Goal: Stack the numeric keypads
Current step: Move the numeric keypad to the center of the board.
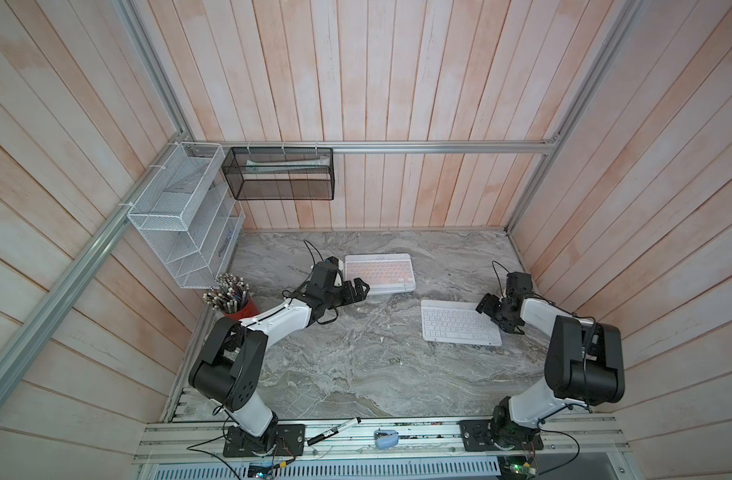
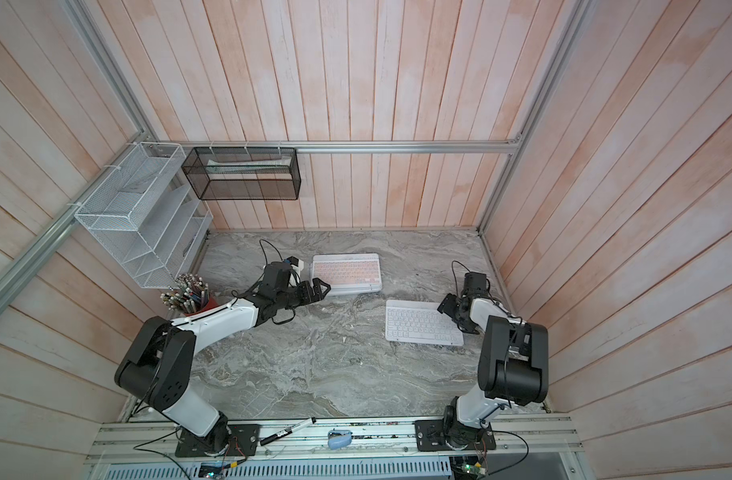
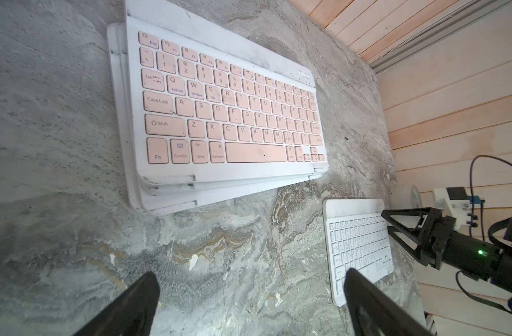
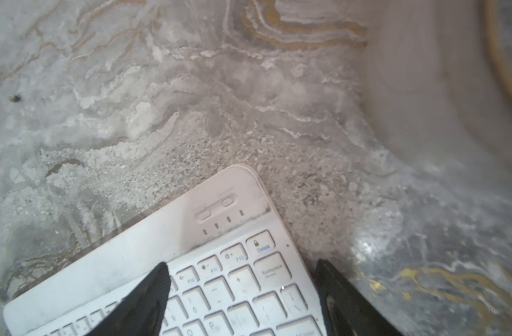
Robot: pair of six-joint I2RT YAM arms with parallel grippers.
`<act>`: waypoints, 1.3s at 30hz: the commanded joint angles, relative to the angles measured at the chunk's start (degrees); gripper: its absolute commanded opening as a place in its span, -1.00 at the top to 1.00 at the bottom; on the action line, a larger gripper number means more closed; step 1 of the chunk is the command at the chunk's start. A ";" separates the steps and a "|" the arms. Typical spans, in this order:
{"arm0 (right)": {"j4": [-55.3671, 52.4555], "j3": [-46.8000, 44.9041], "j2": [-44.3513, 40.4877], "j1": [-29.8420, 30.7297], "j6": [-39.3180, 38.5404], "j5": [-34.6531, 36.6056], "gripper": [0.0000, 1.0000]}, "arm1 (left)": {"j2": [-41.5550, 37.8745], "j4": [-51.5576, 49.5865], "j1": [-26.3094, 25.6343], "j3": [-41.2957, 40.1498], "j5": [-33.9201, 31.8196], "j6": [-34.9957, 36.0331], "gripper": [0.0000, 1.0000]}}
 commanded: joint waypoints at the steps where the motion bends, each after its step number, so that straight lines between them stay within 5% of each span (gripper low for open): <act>1: -1.36 2.17 2.77 3.76 -1.99 -2.04 -0.57 | 0.49 0.27 -0.34 -0.87 -0.54 1.04 -1.00; 24: 1.00 -4.70 -3.72 29.96 12.21 -4.28 -0.51 | -4.39 -0.85 -0.52 -6.50 -4.21 1.41 -1.00; 39: -11.91 3.37 -4.79 31.93 11.49 11.40 -0.59 | -0.25 -9.59 -8.01 -1.11 -10.67 0.90 -1.00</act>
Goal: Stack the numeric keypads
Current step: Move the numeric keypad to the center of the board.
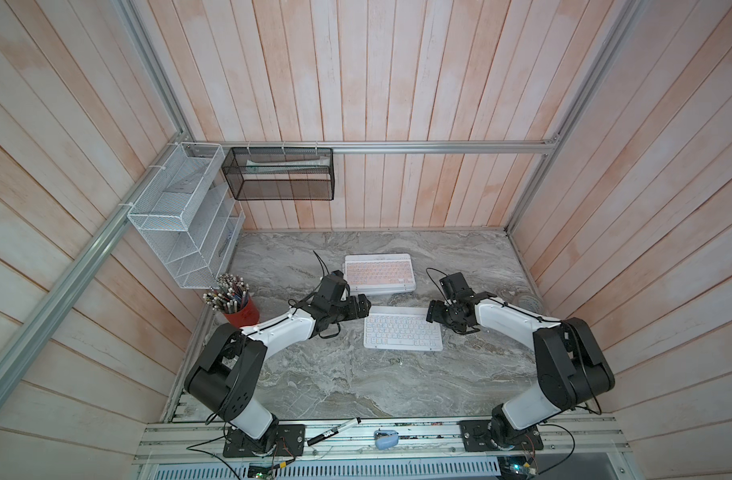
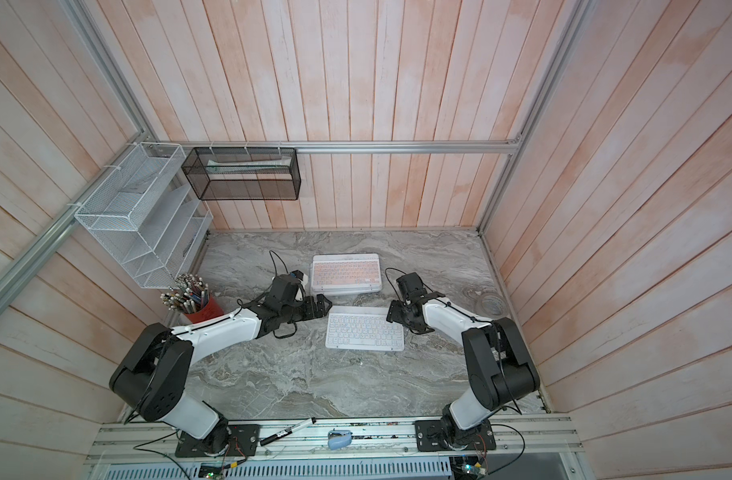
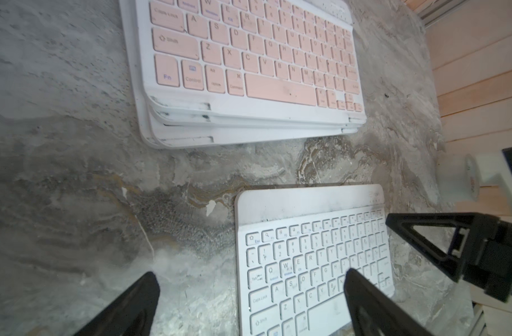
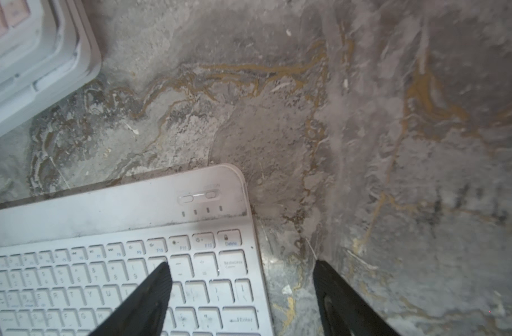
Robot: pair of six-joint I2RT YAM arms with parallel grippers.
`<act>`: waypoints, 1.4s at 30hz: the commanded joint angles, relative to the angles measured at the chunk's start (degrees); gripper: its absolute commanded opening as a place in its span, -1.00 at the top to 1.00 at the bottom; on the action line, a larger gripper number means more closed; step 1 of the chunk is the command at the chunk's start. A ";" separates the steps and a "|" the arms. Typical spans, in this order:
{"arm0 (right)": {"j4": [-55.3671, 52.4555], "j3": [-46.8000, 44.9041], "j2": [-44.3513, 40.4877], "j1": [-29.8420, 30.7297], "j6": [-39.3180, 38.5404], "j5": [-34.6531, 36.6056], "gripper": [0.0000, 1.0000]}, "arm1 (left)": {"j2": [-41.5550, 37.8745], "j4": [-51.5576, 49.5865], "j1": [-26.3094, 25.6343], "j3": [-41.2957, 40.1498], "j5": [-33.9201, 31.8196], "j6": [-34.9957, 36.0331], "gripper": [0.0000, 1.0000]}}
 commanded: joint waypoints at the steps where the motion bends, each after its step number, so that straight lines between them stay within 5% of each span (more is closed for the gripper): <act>1: -5.21 1.55 -2.91 1.27 1.18 4.18 -0.60 | 2.31 -4.97 -2.13 2.96 -3.76 -0.44 -1.00; 19: -8.33 3.05 -1.93 6.57 1.79 7.18 -0.82 | 6.85 -16.00 -8.54 9.17 -8.03 -4.10 -1.00; 42: -1.38 0.28 2.23 7.11 2.14 2.53 -0.75 | 12.20 -22.12 -9.61 14.97 -4.17 -6.04 -1.00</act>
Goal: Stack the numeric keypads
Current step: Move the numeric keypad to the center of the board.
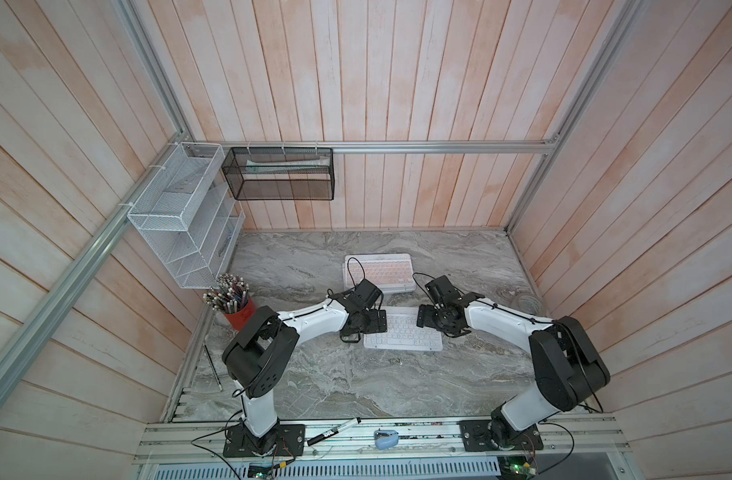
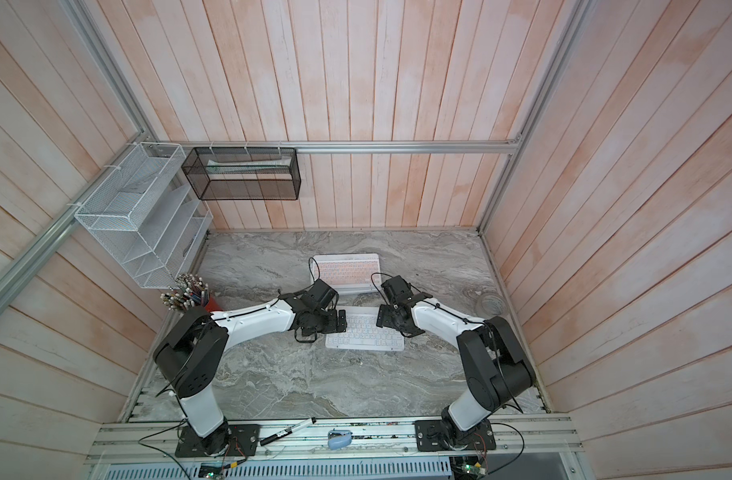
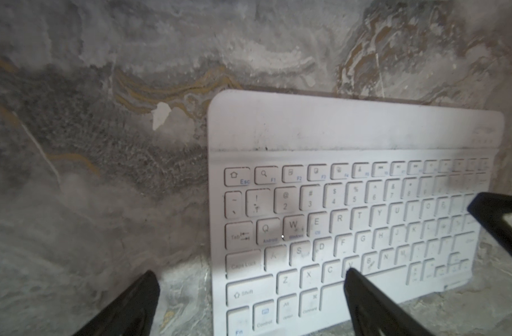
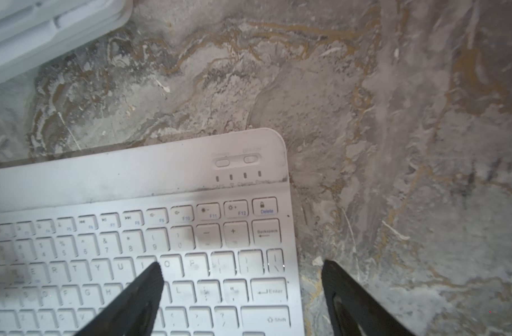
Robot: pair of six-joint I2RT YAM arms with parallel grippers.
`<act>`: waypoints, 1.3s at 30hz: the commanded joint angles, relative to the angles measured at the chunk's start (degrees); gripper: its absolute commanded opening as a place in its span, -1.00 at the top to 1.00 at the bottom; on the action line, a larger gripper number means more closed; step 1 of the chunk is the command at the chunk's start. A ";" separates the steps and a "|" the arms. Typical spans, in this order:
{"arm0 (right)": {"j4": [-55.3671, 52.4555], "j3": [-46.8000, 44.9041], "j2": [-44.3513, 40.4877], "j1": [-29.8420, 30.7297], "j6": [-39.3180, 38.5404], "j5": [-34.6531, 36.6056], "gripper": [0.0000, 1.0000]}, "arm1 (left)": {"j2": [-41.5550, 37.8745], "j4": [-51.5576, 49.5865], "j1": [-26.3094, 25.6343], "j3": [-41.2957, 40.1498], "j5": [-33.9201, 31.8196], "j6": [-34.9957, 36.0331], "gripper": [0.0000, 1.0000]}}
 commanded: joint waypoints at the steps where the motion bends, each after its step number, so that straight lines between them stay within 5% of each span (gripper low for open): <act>1: 0.76 -0.81 1.32 0.31 0.65 -0.80 -0.75 | 0.43 -0.22 -0.14 0.66 1.28 -0.71 -1.00; 39: 3.05 -4.48 -0.50 0.05 1.79 0.64 -0.73 | -0.06 1.27 -0.62 -1.74 2.38 0.26 -1.00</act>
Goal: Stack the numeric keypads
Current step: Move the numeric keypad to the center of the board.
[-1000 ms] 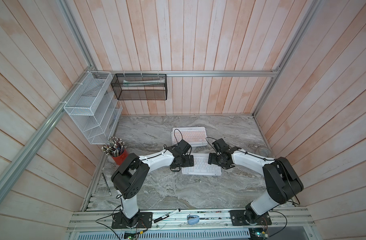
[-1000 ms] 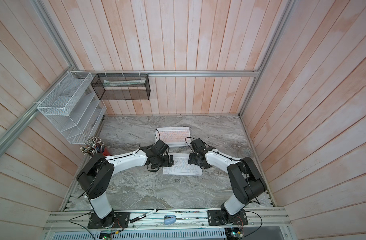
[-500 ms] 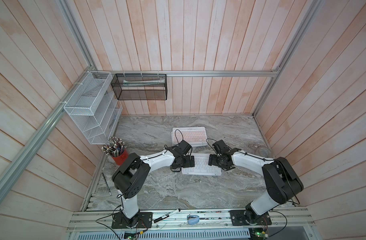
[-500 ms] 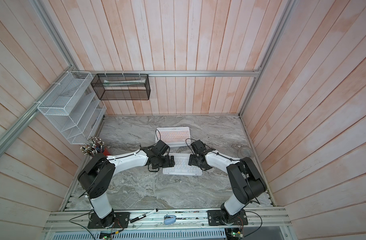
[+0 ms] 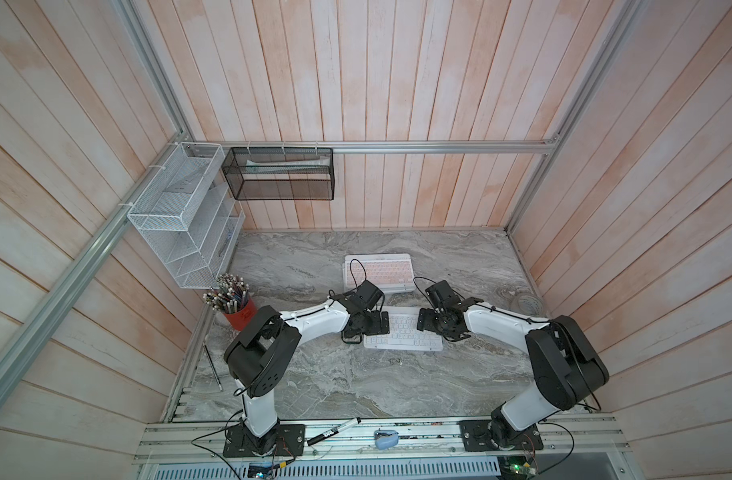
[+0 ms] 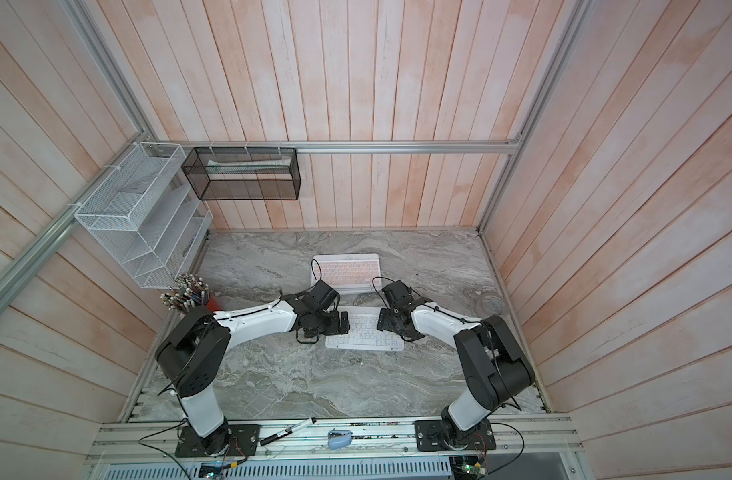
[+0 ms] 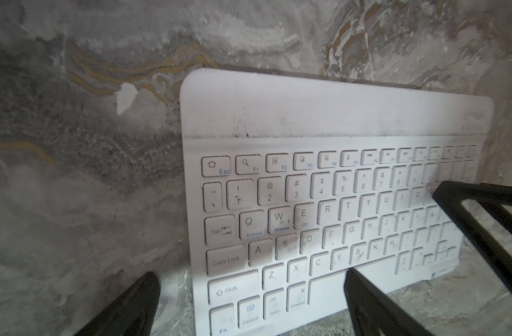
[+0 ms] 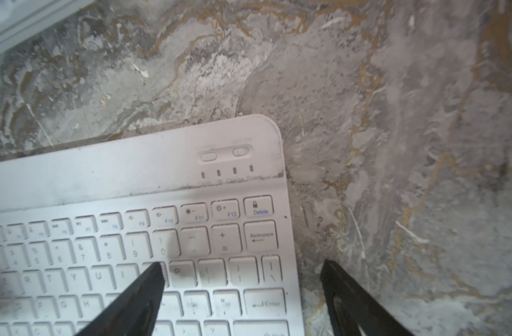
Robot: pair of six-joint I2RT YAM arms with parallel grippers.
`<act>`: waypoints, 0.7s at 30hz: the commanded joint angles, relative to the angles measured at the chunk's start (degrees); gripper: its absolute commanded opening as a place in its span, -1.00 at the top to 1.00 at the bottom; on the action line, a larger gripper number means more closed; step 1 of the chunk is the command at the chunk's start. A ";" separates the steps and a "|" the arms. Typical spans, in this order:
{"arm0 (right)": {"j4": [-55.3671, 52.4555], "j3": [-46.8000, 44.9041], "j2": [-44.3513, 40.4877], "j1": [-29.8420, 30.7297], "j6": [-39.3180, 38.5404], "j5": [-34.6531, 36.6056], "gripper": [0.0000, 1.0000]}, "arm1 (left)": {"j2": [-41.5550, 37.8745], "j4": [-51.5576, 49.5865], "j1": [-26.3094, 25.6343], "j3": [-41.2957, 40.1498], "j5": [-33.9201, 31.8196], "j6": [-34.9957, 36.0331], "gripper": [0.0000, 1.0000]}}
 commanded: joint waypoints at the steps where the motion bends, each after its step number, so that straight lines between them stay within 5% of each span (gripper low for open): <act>1: -0.63 -1.12 -0.76 0.05 0.59 0.67 -0.73 | -0.73 0.24 -0.20 -1.56 -0.15 0.65 -1.00; 21: 0.47 -0.91 0.00 -0.52 0.55 0.23 -0.73 | -1.44 -0.06 -0.22 -1.73 -0.81 1.27 -1.00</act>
